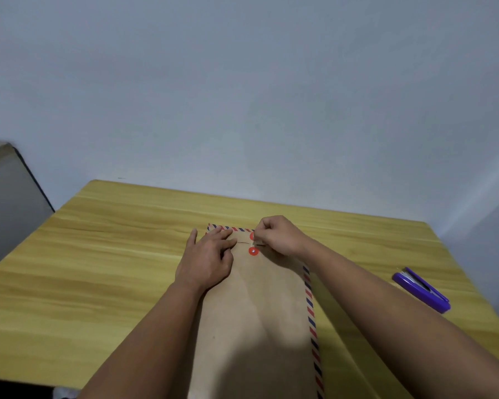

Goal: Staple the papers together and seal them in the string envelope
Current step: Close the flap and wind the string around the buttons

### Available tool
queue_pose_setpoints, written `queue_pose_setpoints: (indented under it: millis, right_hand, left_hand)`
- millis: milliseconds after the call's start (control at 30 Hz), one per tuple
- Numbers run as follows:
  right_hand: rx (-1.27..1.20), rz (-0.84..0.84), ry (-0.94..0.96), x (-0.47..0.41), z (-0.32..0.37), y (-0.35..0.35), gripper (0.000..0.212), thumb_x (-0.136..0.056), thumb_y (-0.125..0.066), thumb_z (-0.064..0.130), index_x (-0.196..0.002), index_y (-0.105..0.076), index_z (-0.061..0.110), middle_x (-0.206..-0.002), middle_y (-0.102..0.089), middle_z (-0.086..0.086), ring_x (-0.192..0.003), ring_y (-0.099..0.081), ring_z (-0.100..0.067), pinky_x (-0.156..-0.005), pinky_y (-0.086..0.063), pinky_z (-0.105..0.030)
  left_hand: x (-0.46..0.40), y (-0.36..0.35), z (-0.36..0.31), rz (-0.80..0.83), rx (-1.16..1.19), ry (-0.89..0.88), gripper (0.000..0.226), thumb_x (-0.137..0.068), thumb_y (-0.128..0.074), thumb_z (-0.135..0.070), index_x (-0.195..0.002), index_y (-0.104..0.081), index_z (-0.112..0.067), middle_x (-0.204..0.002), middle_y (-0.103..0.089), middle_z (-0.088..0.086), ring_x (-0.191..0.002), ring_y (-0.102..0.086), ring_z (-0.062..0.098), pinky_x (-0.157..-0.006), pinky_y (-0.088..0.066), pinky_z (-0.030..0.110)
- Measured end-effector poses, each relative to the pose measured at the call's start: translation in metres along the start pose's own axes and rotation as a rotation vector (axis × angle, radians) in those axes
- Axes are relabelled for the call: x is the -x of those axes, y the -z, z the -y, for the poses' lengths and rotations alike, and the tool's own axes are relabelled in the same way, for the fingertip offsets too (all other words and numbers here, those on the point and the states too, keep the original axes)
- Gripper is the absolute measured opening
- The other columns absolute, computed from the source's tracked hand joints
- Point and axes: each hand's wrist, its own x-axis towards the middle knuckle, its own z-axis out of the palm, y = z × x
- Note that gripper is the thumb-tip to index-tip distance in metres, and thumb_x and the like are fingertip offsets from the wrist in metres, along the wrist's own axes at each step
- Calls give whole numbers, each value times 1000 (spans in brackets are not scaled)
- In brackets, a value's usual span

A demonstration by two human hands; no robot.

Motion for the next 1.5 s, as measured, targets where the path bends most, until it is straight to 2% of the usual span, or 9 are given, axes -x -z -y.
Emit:
queue_pose_setpoints:
  millis: [133, 267, 400, 500, 667, 800, 933, 1200, 1500]
  right_hand:
    - [348, -133, -6, 11, -16, 1, 18, -89, -69, 27, -103, -75, 18, -105, -73, 2, -99, -66, -20, -86, -54, -34]
    - [638, -239, 88, 23, -21, 0, 20, -93, -58, 18, -90, -77, 20, -94, -75, 1, -90, -69, -26, -73, -58, -38]
    - [737, -303, 332, 31, -27, 1, 20, -100, -57, 23, -98, -76, 18, -104, -60, 0, -84, -62, -23, -65, -55, -38]
    - [841, -259, 437, 36, -29, 0, 23, -101, -52, 23, -92, -71, 14, -90, -66, -3, -78, -64, -28, -62, -51, -38]
    - [909, -135, 453, 40, -33, -7, 27, -101, -48, 16, -90, -71, 6, -87, -67, -9, -79, -63, -31, -67, -54, -44]
    - [977, -108, 464, 41, -28, -15, 27, -102, -49, 13, -91, -72, 3, -87, -62, -10, -80, -60, -32, -60, -38, -37]
    - [1054, -120, 472, 42, -24, -24, 13, -95, -60, 4, -87, -70, 3, -77, -50, -9, -68, -53, -30, -53, -35, -37]
    - [979, -183, 384, 39, -22, -30, 20, -100, -53, 11, -99, -73, 12, -93, -66, -5, -85, -66, -29, -61, -40, -35]
    - [904, -133, 414, 31, -6, -40, 23, -100, -50, 11, -93, -72, 11, -93, -66, -7, -82, -61, -31, -63, -37, -35]
  left_hand:
    - [0, 0, -1, 13, -1, -8, 47, -92, -42, -31, -133, -65, -34, -153, -47, -18, -149, -29, 3, -126, -3, 52]
    - [0, 0, -1, 11, -3, -3, 45, -94, -44, -29, -133, -64, -34, -153, -46, -18, -149, -28, 2, -126, -2, 52]
    - [0, 1, -1, 13, -12, -6, 49, -91, -40, -33, -133, -65, -34, -154, -47, -18, -149, -28, 2, -126, -3, 52]
    - [0, 1, -2, 16, -8, -5, 50, -91, -38, -33, -133, -65, -34, -153, -47, -18, -149, -29, 3, -126, -2, 52]
    - [0, 1, -2, 10, 2, -5, 43, -95, -46, -27, -132, -65, -34, -153, -47, -17, -149, -29, 3, -126, -3, 52]
    - [0, 0, -1, 11, 13, -9, 48, -91, -41, -31, -132, -65, -34, -153, -48, -17, -149, -30, 4, -126, -3, 54]
    - [0, -1, 0, 4, -5, -23, 47, -92, -43, -29, -133, -65, -34, -153, -48, -16, -149, -30, 5, -125, -5, 55]
    - [0, -1, 0, 9, -8, -24, 50, -91, -40, -32, -134, -64, -33, -153, -47, -16, -149, -29, 5, -125, -4, 55]
    - [0, 0, 1, 12, -7, -24, 46, -93, -44, -29, -134, -64, -34, -154, -47, -16, -150, -29, 4, -125, -4, 54]
